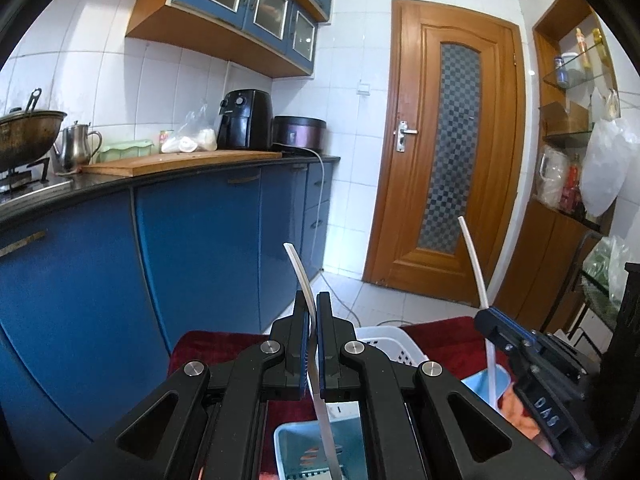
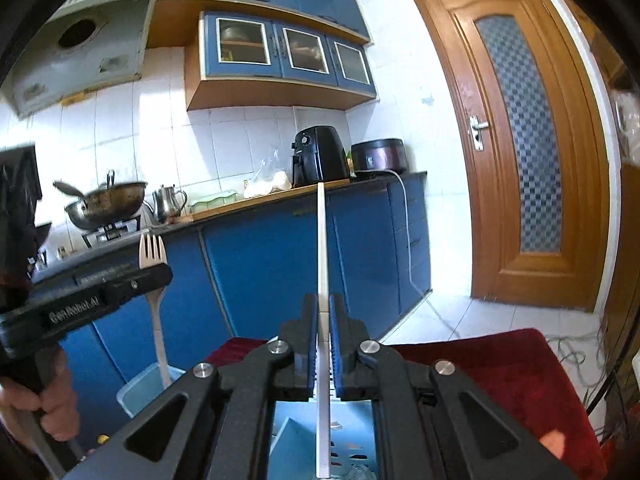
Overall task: Organize utensils
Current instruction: 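Lift the fork and chopstick with both tools and carry them over the blue holder, then lower the fork into the blue holder and open the left tool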
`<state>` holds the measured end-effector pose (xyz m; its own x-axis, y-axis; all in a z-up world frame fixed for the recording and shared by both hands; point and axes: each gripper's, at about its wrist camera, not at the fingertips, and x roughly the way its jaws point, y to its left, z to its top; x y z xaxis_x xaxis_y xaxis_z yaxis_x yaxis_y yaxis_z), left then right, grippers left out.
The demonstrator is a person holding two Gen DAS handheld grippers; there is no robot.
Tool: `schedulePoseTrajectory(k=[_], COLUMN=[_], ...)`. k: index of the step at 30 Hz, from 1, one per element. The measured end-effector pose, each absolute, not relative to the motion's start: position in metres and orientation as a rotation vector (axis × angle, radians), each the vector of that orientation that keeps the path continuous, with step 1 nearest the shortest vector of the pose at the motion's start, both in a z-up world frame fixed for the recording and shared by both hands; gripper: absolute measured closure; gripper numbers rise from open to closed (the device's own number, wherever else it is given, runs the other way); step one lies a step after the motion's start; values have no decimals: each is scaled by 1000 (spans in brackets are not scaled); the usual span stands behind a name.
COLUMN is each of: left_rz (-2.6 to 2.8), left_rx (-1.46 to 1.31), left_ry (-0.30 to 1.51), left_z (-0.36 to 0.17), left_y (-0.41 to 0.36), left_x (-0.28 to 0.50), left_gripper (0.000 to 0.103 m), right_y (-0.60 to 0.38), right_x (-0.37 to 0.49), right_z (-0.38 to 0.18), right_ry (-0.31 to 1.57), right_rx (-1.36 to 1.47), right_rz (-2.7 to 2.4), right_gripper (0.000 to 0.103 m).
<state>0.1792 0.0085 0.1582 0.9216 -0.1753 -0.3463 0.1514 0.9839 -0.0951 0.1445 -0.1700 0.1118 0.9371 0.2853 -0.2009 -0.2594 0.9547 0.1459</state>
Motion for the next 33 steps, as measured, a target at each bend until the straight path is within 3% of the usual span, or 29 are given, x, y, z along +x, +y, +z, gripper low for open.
schedulePoseTrajectory(k=[9,23,31,33], left_rz=[-176,-192,-196,-195], left_rx=[-42,0,-7,-9], left_ry=[390,437,460,456], left_z=[139,129,130,131], left_y=[-1,-12,-13,-12], left_x=[179,176,169,166], left_gripper=[100,99,84,72], right_y=[-172,-177,-183,-184], right_x=[146,140,136,137], right_z=[87,94,102,104], right_ry=[238,279,294,294], right_rx=[89,137,197,217], right_rz=[269,305,336,339], right_gripper=[96,95,96,96])
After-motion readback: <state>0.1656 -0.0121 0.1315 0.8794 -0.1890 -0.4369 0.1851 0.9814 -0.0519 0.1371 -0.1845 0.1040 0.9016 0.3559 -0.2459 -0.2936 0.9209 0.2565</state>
